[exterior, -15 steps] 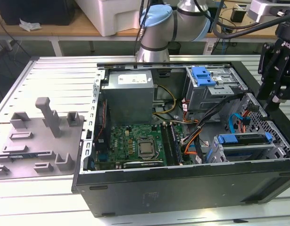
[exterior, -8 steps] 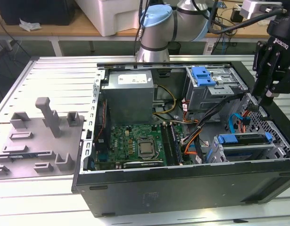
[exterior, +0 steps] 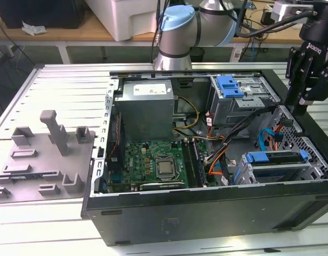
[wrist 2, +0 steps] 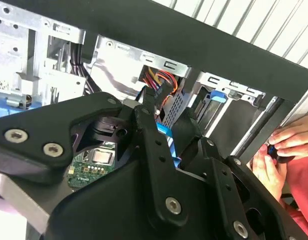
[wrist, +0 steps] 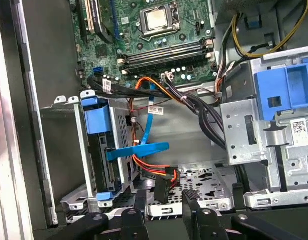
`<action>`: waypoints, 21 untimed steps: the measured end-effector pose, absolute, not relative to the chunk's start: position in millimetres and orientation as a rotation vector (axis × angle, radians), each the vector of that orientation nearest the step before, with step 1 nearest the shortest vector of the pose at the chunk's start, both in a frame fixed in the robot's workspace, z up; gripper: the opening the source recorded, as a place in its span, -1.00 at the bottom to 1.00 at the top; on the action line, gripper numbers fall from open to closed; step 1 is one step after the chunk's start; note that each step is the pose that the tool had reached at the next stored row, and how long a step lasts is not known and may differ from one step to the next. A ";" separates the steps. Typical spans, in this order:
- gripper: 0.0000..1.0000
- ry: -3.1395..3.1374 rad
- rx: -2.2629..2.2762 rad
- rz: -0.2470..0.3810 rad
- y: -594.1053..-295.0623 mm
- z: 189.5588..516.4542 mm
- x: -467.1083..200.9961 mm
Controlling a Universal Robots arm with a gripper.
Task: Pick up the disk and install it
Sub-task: 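Insert the first disk wire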
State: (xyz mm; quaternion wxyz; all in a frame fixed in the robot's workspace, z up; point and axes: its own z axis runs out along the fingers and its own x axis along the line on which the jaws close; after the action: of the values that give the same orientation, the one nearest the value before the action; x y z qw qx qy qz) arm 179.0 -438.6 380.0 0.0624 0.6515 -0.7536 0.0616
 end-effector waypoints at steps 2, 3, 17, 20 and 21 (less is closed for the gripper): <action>-0.17 -2.265 1.953 0.216 -432.6 376.5 179.0; -0.17 -2.259 1.945 0.231 -429.4 374.6 179.0; -0.17 -2.286 1.855 0.273 -416.4 358.8 179.8; -0.17 -2.270 1.841 0.303 -408.9 356.7 180.3; -0.17 -2.267 1.837 0.311 -404.5 355.4 180.4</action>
State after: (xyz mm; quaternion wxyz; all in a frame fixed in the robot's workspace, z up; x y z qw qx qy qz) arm 180.4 -404.5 355.4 0.1034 0.6228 -0.7683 0.1053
